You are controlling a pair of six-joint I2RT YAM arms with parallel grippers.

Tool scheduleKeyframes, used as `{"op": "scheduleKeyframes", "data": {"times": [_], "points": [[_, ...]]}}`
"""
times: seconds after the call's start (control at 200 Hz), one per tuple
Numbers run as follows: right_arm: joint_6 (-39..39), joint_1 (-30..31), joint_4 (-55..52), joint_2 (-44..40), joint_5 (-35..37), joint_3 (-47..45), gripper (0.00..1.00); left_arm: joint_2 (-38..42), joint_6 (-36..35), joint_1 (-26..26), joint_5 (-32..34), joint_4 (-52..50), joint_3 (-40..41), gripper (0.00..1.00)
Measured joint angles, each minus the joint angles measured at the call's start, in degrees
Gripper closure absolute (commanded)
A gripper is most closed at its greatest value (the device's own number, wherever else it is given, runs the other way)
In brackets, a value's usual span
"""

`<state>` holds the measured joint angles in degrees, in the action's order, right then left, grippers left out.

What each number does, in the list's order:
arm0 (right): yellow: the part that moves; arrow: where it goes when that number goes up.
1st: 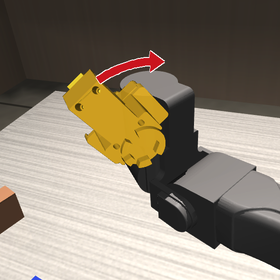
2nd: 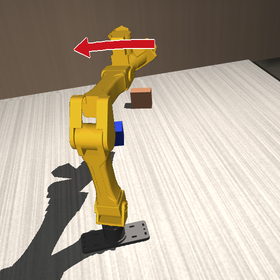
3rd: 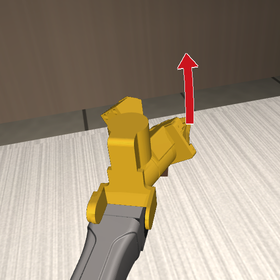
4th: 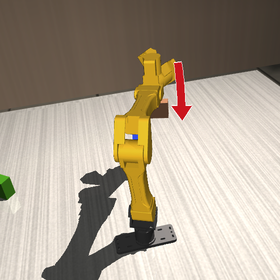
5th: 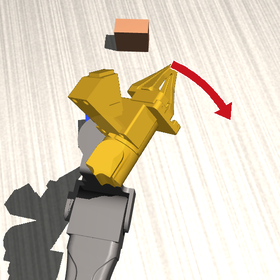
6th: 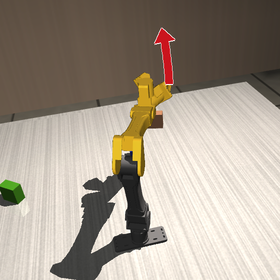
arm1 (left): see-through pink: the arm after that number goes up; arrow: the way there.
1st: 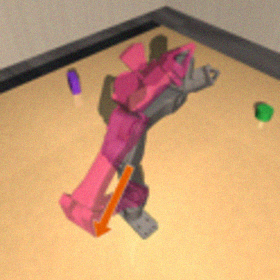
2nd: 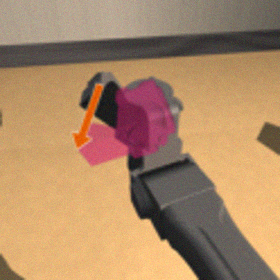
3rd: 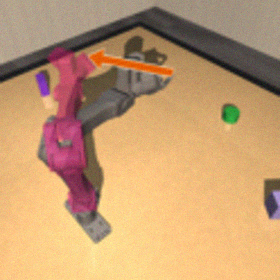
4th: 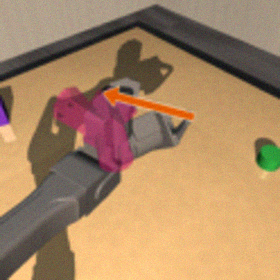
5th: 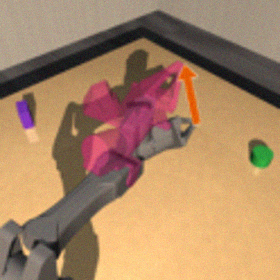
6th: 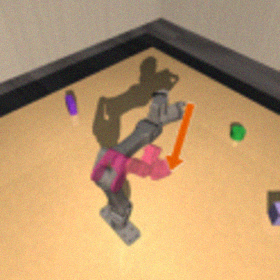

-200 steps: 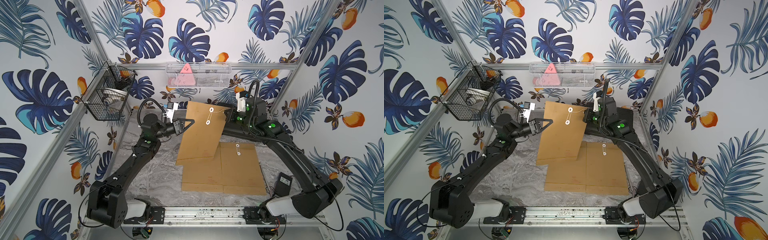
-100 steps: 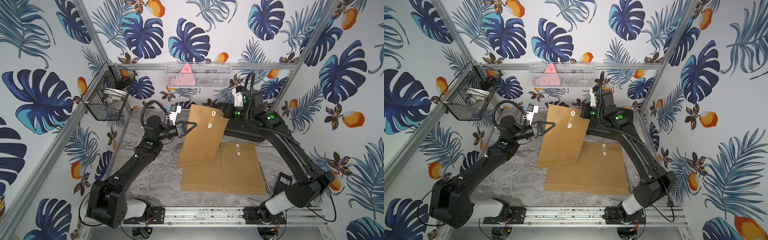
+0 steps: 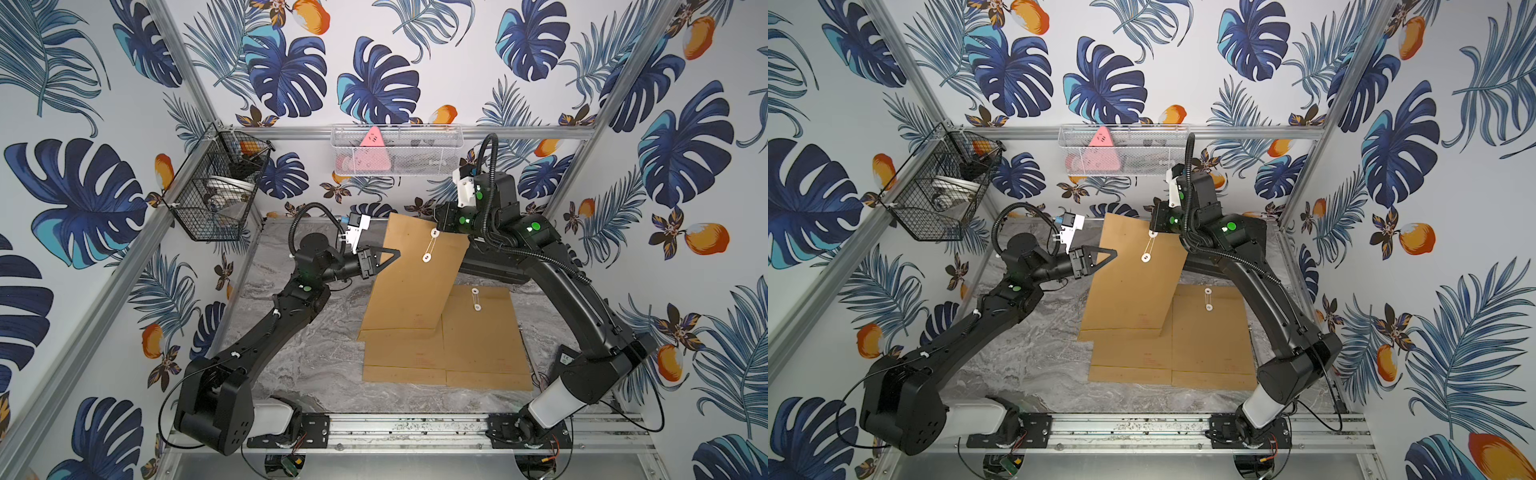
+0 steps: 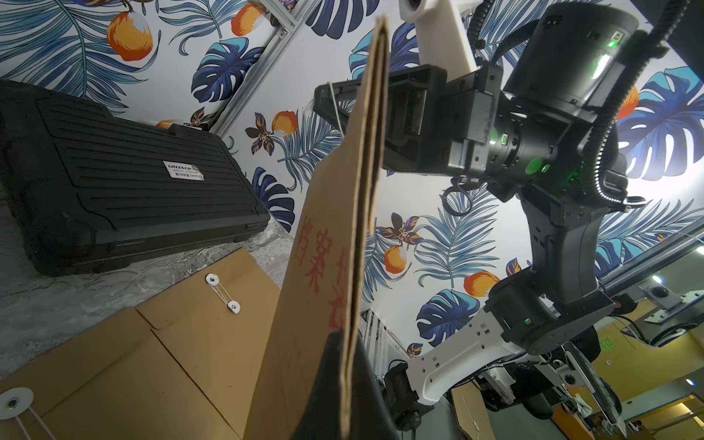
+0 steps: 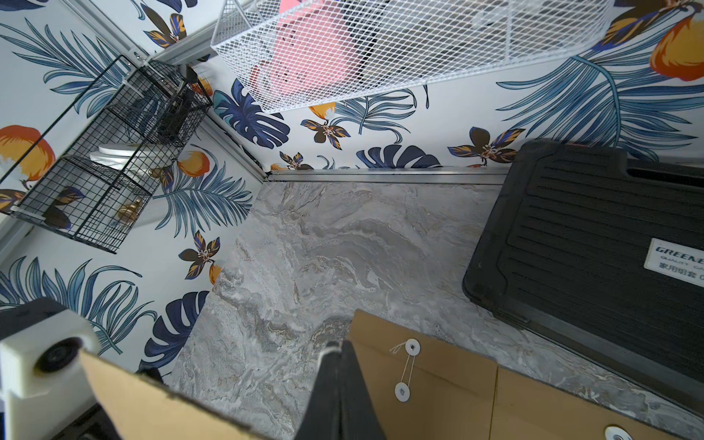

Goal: Close the mouth of the file bag
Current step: Close the file bag.

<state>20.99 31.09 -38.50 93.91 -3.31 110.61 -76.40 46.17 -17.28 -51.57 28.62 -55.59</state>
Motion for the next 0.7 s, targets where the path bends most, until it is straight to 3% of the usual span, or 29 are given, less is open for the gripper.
{"op": "scheduleKeyframes", "data": {"times": [0.45, 0.701], "points": [[-1.0, 2.7, -1.1, 1.0, 1.6, 1.3, 1.0, 0.3, -1.0, -0.3, 1.5, -1.4, 0.0, 1.0], [-4.0, 4.1, -2.0, -1.7, 10.1, -1.9, 1.0, 0.5, -2.8, -0.3, 3.3, -5.3, -1.1, 1.0]]}}
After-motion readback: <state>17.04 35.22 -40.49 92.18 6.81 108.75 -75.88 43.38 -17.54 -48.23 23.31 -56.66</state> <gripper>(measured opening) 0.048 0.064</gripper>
